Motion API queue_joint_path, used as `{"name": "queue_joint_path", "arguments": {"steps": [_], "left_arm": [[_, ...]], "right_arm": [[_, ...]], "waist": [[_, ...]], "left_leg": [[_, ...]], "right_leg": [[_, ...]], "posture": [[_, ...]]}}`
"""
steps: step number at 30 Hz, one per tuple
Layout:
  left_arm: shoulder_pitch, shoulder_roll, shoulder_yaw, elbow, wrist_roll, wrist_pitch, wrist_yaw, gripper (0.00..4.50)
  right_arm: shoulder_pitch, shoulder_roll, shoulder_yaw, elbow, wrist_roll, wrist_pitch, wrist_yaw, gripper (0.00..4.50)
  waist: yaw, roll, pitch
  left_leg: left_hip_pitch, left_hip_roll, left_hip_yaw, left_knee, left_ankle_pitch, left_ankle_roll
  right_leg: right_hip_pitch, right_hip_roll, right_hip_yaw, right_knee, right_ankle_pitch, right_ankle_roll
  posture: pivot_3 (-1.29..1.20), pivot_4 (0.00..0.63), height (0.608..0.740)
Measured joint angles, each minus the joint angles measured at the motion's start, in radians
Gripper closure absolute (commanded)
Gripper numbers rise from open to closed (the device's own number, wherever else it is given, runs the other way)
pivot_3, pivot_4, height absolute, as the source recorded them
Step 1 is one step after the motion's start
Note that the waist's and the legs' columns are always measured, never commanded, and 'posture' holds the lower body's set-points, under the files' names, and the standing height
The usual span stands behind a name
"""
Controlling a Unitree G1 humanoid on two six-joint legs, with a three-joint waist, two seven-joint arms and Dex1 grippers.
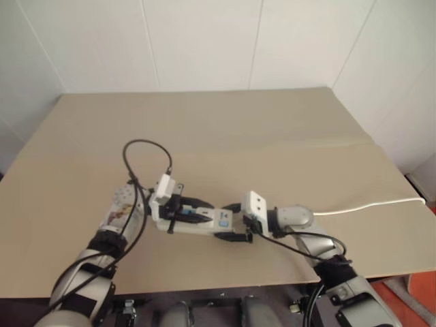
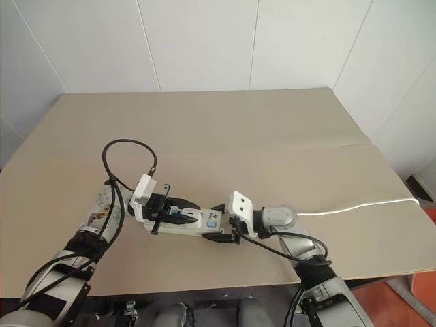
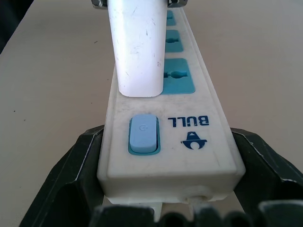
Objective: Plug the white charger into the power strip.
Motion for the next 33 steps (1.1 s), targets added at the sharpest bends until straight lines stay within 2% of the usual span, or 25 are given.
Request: {"name": "queue_joint_path", "arguments": {"steps": [10, 11, 14, 20, 29, 32, 33], "left_arm": [[0.002, -0.036, 0.060, 0.028, 0.011, 0.043, -0.015, 3.49], [0.002, -0.036, 0.061, 0.027, 0.011, 0.047, -0.015, 2.76], [0.033, -0.024, 0.066, 0.036, 0.036, 0.047, -0.014, 1.94], [0.044, 0.012, 0.052, 0.014, 0.028, 0.049, -0.014, 0.02], [0.046, 0.065, 0.053, -0.024, 0.030, 0.069, -0.014, 0.02], [0.046, 0.075, 0.096, -0.081, 0.050, 0.071, -0.004, 0.00], [0.046, 0.086, 0.113, -0.104, 0.051, 0.074, 0.002, 0.00]], "right_arm": [[0.001, -0.003, 0.001, -0.001, 0.000, 0.001, -0.002, 1.05], [0.001, -0.003, 0.001, -0.001, 0.000, 0.001, -0.002, 1.05], [0.005, -0.006, -0.001, 0.000, 0.000, 0.001, -0.002, 1.05], [0.004, -0.009, -0.004, 0.003, 0.000, 0.001, -0.001, 1.05], [0.001, -0.008, -0.003, 0.006, 0.000, 0.001, 0.000, 1.05], [-0.003, -0.009, 0.002, 0.022, -0.009, 0.003, 0.002, 0.06], [-0.001, -0.008, 0.000, 0.023, -0.007, 0.001, 0.008, 0.02]], "waist": [[0.002, 0.002, -0.002], [0.002, 0.002, -0.002], [0.001, 0.002, -0.002], [0.006, 0.002, -0.002], [0.006, 0.002, -0.002], [0.006, 0.002, -0.001], [0.006, 0.002, -0.001]], "left_leg": [[0.000, 0.000, 0.000, 0.000, 0.000, 0.000], [0.000, 0.000, 0.000, 0.000, 0.000, 0.000], [-0.001, 0.000, 0.000, 0.000, 0.000, 0.000], [-0.001, 0.000, -0.001, 0.000, 0.000, 0.000], [-0.002, 0.000, -0.001, 0.000, 0.000, 0.000], [-0.002, 0.000, -0.001, 0.000, 0.000, 0.000], [-0.003, 0.000, -0.001, 0.000, 0.000, 0.000]], "right_leg": [[0.000, 0.000, 0.000, 0.000, 0.000, 0.000], [0.000, 0.000, 0.000, 0.000, 0.000, 0.000], [-0.001, 0.000, 0.000, 0.000, 0.000, 0.000], [0.000, 0.000, -0.001, -0.001, 0.000, 0.000], [0.000, 0.000, -0.001, -0.001, 0.000, 0.000], [-0.001, 0.000, -0.001, -0.001, 0.000, 0.000], [-0.002, 0.000, -0.001, -0.001, 0.000, 0.000]], "posture": [[0.00, 0.150, 0.740], [0.00, 0.150, 0.740], [0.00, 0.150, 0.740], [0.00, 0.150, 0.740], [0.00, 0.150, 0.740], [0.00, 0.150, 0.740], [0.00, 0.150, 0.740]]}}
